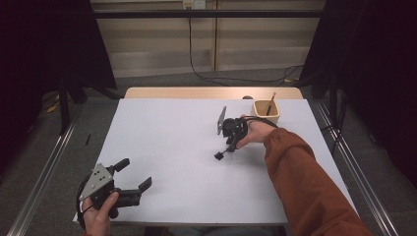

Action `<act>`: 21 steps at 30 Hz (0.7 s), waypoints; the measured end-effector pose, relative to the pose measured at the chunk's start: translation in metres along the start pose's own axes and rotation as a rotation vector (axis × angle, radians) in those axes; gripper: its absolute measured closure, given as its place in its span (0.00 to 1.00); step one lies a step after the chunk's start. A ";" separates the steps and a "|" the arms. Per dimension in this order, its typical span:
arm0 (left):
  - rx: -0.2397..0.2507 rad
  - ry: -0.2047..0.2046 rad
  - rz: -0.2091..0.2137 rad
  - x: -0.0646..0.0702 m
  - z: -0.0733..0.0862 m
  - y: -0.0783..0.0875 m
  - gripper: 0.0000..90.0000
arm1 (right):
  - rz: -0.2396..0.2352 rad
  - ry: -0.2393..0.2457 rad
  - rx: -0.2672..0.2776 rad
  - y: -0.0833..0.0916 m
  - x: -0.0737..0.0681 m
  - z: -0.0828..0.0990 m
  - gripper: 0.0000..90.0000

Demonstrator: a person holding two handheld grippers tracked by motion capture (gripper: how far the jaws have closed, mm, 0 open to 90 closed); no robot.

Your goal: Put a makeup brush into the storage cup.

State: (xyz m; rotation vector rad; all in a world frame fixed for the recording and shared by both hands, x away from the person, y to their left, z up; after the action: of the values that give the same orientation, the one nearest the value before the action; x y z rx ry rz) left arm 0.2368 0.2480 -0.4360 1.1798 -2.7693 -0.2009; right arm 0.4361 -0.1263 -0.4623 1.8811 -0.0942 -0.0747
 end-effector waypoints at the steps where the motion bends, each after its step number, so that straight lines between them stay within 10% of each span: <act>1: 0.000 0.000 0.002 0.000 0.000 0.000 0.02 | 0.000 0.011 0.001 0.000 -0.001 0.000 0.74; 21: -0.001 -0.005 0.000 0.000 0.000 0.001 0.02 | -0.055 -0.012 -0.014 -0.001 -0.002 -0.002 0.96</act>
State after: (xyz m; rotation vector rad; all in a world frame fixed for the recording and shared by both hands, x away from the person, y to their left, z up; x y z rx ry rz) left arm 0.2355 0.2487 -0.4359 1.1807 -2.7729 -0.2053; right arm 0.4346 -0.1244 -0.4626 1.8694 -0.0497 -0.1238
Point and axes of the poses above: each handheld gripper's, and its own axes: y roughly backward along the jaws, z roughly out of its underside, x roughly to its right, the point moved 1 cm from there along -y, roughly forward along the jaws, and after that the axes turned 5 degrees about x, right-handed, at the moved point
